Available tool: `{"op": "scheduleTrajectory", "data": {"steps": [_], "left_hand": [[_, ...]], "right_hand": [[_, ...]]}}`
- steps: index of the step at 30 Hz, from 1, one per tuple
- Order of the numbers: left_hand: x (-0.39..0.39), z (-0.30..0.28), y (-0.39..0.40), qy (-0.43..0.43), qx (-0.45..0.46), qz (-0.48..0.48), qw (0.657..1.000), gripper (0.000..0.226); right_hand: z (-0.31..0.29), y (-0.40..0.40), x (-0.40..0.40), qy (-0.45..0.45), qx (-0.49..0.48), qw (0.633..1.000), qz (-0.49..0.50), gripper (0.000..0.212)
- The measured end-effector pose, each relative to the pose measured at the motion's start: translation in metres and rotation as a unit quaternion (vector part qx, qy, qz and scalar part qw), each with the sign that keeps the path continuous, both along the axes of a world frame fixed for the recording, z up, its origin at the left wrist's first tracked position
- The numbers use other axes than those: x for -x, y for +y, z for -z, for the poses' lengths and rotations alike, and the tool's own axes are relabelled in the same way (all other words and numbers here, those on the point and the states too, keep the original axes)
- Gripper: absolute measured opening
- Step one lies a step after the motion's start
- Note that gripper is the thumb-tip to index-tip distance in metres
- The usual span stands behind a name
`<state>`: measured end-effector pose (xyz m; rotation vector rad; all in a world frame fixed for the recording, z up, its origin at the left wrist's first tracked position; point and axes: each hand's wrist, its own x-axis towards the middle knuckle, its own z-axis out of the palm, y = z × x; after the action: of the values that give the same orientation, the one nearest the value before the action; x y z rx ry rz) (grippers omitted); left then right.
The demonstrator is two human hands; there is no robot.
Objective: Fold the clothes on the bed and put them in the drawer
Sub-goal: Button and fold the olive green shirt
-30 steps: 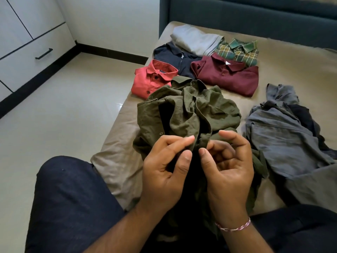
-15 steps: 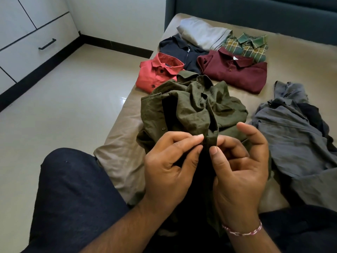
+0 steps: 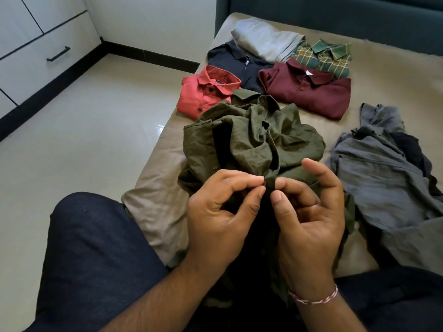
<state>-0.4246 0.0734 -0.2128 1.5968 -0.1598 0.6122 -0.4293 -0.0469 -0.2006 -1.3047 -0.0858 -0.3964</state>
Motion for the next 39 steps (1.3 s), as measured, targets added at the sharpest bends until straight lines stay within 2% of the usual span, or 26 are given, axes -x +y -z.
{"op": "scheduleTrajectory", "data": {"steps": [4,10,15,19,23,34,37,39], "left_hand": [[-0.002,0.002,0.000,0.014,0.007,0.005,1.000,0.012],[-0.005,0.011,-0.001,0.072,0.056,0.056,0.994,0.014],[-0.011,0.016,-0.001,0.127,0.103,0.047,0.985,0.013],[-0.017,0.016,0.001,0.180,0.092,0.023,0.979,0.012],[-0.020,0.018,0.003,0.187,0.060,0.019,0.980,0.023],[-0.020,0.023,0.002,0.160,0.043,0.021,0.986,0.026],[-0.021,0.023,0.003,0.143,0.040,0.017,0.989,0.030],[-0.021,0.023,0.003,0.124,0.034,0.024,0.991,0.030]], "right_hand": [[0.002,-0.003,-0.002,-0.005,0.033,0.999,0.003,0.047],[0.007,0.001,-0.008,-0.042,0.126,0.991,0.030,0.068],[0.020,0.002,-0.021,-0.055,0.213,0.974,0.062,0.072],[0.028,0.003,-0.022,-0.090,0.297,0.948,0.071,0.070],[0.035,0.007,-0.023,-0.096,0.343,0.931,0.085,0.068],[0.037,0.003,-0.023,-0.038,0.259,0.964,0.034,0.064],[0.039,-0.001,-0.025,-0.024,0.212,0.977,-0.008,0.053],[0.037,0.000,-0.027,0.011,0.148,0.989,-0.025,0.041]]}}
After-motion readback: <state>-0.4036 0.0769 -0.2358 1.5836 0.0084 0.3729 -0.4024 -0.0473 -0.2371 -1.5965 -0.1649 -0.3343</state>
